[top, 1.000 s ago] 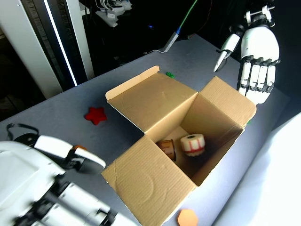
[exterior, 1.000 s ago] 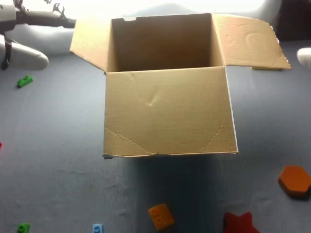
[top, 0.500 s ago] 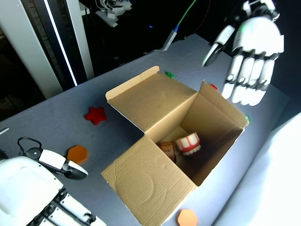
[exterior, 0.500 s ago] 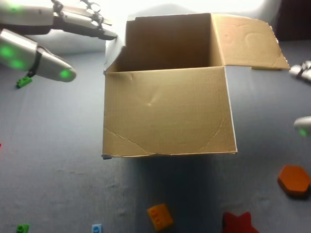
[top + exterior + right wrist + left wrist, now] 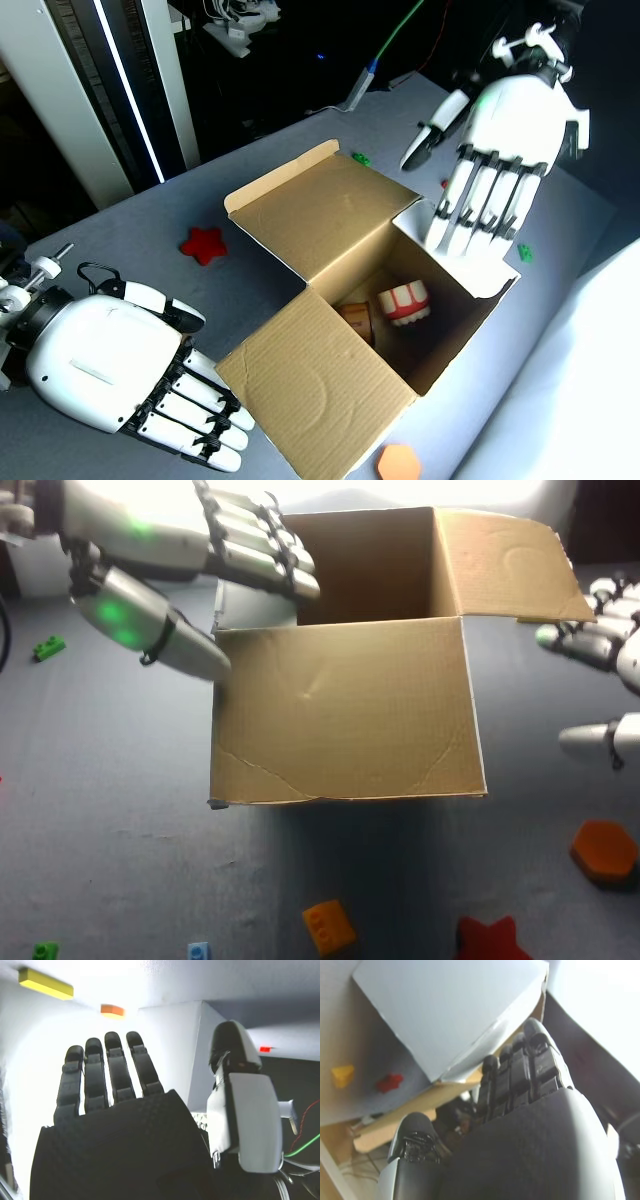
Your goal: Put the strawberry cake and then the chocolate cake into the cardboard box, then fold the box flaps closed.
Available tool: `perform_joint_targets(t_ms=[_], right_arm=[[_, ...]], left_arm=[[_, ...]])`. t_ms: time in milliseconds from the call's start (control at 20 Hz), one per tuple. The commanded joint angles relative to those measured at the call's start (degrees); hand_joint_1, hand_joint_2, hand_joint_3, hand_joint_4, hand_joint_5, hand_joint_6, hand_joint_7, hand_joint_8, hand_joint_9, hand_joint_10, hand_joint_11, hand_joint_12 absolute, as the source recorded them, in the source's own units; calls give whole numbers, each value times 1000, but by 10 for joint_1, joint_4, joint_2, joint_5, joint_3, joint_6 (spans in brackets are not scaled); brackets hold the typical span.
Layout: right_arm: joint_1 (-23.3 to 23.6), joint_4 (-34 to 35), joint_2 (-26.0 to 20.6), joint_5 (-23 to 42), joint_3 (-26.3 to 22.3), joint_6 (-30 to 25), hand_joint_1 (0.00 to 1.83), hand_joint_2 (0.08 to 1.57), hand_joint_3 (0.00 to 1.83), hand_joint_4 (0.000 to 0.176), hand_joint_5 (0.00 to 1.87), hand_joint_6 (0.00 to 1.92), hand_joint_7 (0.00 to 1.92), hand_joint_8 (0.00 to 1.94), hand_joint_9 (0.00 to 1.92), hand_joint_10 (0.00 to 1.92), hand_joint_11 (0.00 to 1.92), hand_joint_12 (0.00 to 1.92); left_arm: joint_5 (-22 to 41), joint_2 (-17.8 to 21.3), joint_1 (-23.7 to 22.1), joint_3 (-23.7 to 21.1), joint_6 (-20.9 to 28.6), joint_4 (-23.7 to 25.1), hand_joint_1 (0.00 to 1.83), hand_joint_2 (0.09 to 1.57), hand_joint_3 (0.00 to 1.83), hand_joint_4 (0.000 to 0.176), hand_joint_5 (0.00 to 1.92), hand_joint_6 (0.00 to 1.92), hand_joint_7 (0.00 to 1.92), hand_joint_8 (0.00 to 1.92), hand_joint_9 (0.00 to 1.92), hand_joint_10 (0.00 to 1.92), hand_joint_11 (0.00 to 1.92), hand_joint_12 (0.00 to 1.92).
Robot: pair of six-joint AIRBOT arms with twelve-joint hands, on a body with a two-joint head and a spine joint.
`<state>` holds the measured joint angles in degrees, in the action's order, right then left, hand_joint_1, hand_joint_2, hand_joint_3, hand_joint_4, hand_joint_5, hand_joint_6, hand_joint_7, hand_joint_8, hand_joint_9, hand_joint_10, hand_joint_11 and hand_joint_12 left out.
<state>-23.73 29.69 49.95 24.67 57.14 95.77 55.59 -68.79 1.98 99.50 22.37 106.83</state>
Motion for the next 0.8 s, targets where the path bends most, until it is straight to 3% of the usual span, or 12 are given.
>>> perform_joint_targets(t_ms=[0,350,500,750], right_arm=[[7,-27,-10,93,-5,-11,0,1208,22,0,77,22,106,14,44,10,0,0],[105,-61,-51,102,-62,-39,0,1203,14,0,55,11,78,6,39,16,0,0],[143,-61,-42,70,-70,-44,0,1202,12,0,75,18,111,18,69,27,0,0],[148,-61,-7,60,-70,-32,0,1225,15,0,79,15,130,14,74,23,7,12]], left_arm=[[2,6,1,6,-8,-32,0,1267,3,0,103,0,91,0,89,0,0,422],[3,4,38,8,-17,-32,0,1265,1,0,115,3,130,1,128,0,0,572],[3,4,22,16,-17,-33,0,1263,0,0,121,5,148,8,143,7,0,571],[8,5,-14,37,2,-36,0,1260,0,0,148,7,153,1,149,3,0,616]])
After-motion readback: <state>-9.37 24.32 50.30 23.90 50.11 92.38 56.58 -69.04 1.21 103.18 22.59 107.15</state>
